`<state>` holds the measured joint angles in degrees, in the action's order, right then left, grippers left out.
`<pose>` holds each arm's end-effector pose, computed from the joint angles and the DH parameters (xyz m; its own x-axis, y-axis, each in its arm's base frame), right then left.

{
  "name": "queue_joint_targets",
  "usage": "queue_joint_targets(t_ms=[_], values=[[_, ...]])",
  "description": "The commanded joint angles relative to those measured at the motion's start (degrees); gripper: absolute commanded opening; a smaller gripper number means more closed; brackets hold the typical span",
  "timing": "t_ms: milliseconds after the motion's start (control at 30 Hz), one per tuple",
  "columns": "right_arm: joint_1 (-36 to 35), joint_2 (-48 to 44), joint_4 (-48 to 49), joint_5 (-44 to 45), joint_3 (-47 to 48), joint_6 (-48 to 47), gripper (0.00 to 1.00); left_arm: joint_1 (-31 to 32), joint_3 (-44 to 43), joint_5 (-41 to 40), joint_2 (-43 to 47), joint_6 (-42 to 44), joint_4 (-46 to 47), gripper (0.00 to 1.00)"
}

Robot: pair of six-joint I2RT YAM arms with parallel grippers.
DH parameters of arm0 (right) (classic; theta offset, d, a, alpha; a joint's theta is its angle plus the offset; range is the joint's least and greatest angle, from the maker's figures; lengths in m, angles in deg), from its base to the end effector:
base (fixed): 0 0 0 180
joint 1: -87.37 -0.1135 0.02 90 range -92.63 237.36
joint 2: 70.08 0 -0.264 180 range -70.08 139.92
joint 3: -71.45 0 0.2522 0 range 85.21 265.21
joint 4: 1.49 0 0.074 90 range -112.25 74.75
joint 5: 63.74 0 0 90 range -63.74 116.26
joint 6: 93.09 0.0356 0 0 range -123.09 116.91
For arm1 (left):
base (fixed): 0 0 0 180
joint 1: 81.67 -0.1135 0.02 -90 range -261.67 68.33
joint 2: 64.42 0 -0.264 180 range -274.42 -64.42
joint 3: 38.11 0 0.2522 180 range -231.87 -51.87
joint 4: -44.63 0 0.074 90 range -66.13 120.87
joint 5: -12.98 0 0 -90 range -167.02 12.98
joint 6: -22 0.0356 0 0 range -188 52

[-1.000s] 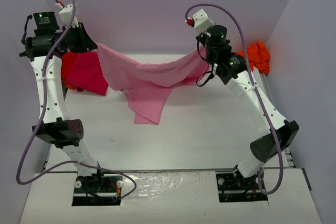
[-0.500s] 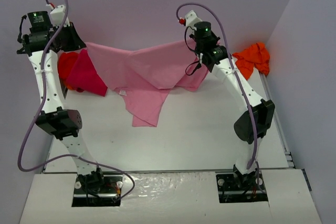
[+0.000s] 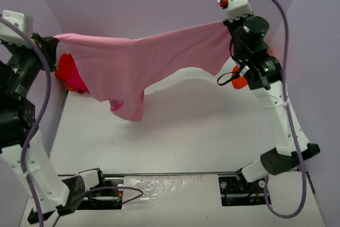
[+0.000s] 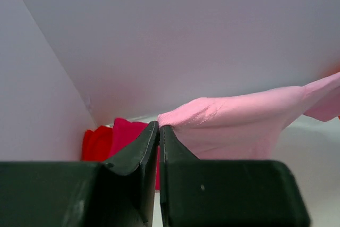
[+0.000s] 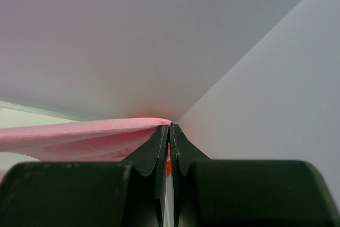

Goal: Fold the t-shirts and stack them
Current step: Flatten out the tshirt

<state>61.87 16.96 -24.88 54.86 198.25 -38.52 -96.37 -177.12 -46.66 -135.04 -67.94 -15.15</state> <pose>0.2792 0.1143 0.5681 0.1861 -0.4751 -0.8600 0.1773 0.8772 -0.4463 0.1292 0.0153 0.6127 0.1451 0.0390 -0.9887 0.2643 0.9614 0.0767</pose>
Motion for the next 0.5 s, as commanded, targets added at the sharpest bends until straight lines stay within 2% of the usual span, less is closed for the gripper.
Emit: queue_joint_targets(t_ms=[0, 200, 467], values=[[3.8, -9.9, -4.3, -7.9, 2.4, 5.7, 0.00, -0.5, -1.9, -1.7, 2.9, 3.3, -0.1, 0.00], [6.2, -19.9, -9.8, -16.8, 0.3, 9.2, 0.00, -0.5, -8.5, -0.6, 6.1, 3.9, -6.4, 0.00], [7.5, -29.5, -16.9, -22.7, -4.8, 9.1, 0.00, -0.5, -18.3, -0.7, 10.8, 5.2, -14.5, 0.00]])
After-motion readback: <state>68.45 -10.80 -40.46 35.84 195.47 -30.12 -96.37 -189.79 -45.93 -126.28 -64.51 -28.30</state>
